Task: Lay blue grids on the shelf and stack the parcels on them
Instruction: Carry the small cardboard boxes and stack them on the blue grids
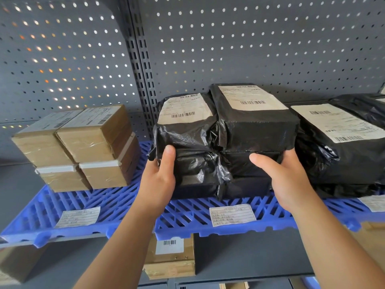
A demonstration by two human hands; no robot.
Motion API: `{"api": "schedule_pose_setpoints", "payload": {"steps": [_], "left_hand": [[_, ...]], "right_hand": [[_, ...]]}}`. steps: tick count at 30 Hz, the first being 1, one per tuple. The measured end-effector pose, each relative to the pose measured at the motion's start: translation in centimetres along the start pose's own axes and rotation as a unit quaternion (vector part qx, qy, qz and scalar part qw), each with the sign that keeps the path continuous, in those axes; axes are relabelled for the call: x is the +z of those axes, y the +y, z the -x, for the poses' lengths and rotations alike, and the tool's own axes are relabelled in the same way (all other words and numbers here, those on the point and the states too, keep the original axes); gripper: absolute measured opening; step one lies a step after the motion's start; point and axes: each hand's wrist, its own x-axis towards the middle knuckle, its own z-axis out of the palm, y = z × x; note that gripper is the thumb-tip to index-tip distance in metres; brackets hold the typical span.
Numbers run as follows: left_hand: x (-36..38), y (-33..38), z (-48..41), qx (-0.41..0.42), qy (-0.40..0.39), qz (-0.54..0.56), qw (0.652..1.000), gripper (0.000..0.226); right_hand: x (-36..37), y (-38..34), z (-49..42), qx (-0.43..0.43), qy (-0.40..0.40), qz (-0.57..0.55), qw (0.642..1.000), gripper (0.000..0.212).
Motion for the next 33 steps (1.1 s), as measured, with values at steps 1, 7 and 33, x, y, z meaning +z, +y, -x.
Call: {"api": "schedule_pose_setpoints", "payload": {"steps": [1,7,33], "left_hand": [[-0.1,0.0,0.1,0.004,-0.002,-0.001,1.000,0.037],[-0.5,-1.3,0.3,0.026,0.006,0.016,1.000,0.013],[6.6,-1.4,17.9,0.244,0.123,-0.178,0.945,0.041]], "right_hand": [[0.1,-0.1,0.3,-0.003,0.006,0.003,1.000,0.058],[1.1,-0.7,2.2,-0.033,0.084,0.070,0.993,0.059],[-9.5,-1.3,15.4,-0.062,0.049,0.221,0.972,0.079]]}}
